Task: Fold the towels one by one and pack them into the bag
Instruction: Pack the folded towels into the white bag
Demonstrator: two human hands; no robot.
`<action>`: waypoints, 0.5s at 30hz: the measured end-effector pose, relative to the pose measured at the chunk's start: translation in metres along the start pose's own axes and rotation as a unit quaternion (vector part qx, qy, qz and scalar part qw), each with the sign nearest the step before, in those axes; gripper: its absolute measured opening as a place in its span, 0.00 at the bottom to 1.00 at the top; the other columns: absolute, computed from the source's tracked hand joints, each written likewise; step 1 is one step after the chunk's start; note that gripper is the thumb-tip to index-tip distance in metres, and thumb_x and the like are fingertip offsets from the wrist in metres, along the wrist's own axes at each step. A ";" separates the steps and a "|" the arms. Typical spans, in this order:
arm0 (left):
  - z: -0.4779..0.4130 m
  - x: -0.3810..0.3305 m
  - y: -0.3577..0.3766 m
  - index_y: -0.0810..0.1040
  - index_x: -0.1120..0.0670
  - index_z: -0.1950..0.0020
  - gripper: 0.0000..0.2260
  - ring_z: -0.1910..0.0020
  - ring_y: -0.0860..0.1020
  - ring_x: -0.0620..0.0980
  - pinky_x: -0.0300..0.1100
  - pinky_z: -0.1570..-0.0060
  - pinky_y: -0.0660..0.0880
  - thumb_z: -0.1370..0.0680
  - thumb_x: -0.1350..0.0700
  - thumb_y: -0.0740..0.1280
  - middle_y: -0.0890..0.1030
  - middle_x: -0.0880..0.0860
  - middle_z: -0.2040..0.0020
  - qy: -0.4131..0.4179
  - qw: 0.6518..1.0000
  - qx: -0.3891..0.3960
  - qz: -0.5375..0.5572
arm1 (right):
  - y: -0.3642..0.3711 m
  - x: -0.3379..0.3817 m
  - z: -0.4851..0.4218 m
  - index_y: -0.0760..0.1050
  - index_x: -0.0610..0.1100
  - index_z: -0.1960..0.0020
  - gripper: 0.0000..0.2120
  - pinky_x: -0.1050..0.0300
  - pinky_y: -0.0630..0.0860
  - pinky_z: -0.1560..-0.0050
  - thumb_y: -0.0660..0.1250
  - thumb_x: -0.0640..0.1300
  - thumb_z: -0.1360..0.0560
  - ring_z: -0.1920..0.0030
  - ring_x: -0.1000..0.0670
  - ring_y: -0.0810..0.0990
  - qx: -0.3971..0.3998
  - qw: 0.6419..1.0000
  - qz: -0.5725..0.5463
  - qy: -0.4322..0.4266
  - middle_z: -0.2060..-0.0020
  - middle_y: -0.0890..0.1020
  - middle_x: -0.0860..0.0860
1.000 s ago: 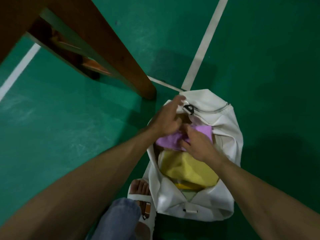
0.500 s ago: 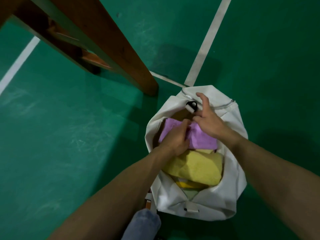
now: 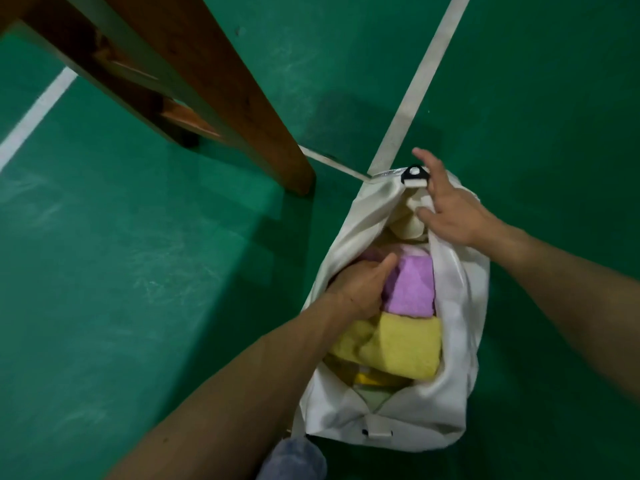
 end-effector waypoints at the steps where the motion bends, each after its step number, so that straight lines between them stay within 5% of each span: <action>1: 0.000 0.003 0.003 0.72 0.56 0.37 0.13 0.61 0.73 0.48 0.33 0.69 0.66 0.20 0.53 0.60 0.78 0.55 0.53 -0.047 0.995 0.008 0.085 | -0.005 0.000 -0.002 0.38 0.67 0.26 0.42 0.49 0.71 0.59 0.62 0.39 0.23 0.70 0.45 0.72 0.000 1.000 0.003 0.001 0.65 0.71 0.46; 4: -0.001 0.005 0.010 0.80 0.55 0.45 0.16 0.66 0.74 0.41 0.24 0.72 0.69 0.20 0.44 0.61 0.78 0.47 0.61 -0.161 0.926 0.007 0.341 | -0.018 0.005 -0.005 0.38 0.64 0.24 0.42 0.46 0.71 0.60 0.61 0.36 0.23 0.70 0.44 0.71 -0.001 1.000 -0.028 0.012 0.64 0.70 0.42; 6: -0.005 0.005 0.010 0.81 0.53 0.46 0.13 0.59 0.77 0.45 0.27 0.64 0.71 0.21 0.46 0.64 0.80 0.50 0.56 -0.189 0.917 0.003 0.351 | -0.016 0.011 -0.005 0.40 0.63 0.24 0.41 0.46 0.72 0.58 0.60 0.36 0.23 0.67 0.43 0.74 0.007 0.998 -0.048 0.027 0.61 0.76 0.37; 9: -0.007 0.004 0.004 0.80 0.54 0.41 0.10 0.44 0.74 0.47 0.30 0.43 0.67 0.21 0.53 0.65 0.78 0.50 0.43 -0.129 0.969 0.026 0.211 | -0.001 0.021 0.007 0.45 0.58 0.23 0.36 0.49 0.76 0.49 0.61 0.39 0.23 0.54 0.38 0.81 0.005 0.999 -0.025 0.034 0.48 0.81 0.35; 11: -0.006 0.008 0.002 0.77 0.55 0.36 0.13 0.35 0.71 0.52 0.42 0.32 0.63 0.20 0.58 0.64 0.76 0.54 0.35 -0.068 0.987 0.040 0.142 | 0.008 0.033 0.020 0.53 0.53 0.24 0.31 0.52 0.74 0.54 0.60 0.37 0.22 0.55 0.41 0.81 -0.040 0.998 -0.037 0.025 0.54 0.83 0.41; 15: 0.002 0.005 0.002 0.66 0.50 0.26 0.22 0.30 0.65 0.57 0.45 0.37 0.66 0.20 0.57 0.61 0.60 0.54 0.24 0.019 0.998 0.057 -0.026 | 0.045 0.044 0.043 0.55 0.54 0.27 0.23 0.45 0.79 0.52 0.59 0.42 0.18 0.59 0.48 0.82 0.032 0.995 -0.093 -0.031 0.58 0.83 0.47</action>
Point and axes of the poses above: each hand's wrist, its own z-axis away from the middle knuckle, its own y-axis out of the palm, x = y × z, the point moved 4 cm from there along -z, towards the middle knuckle
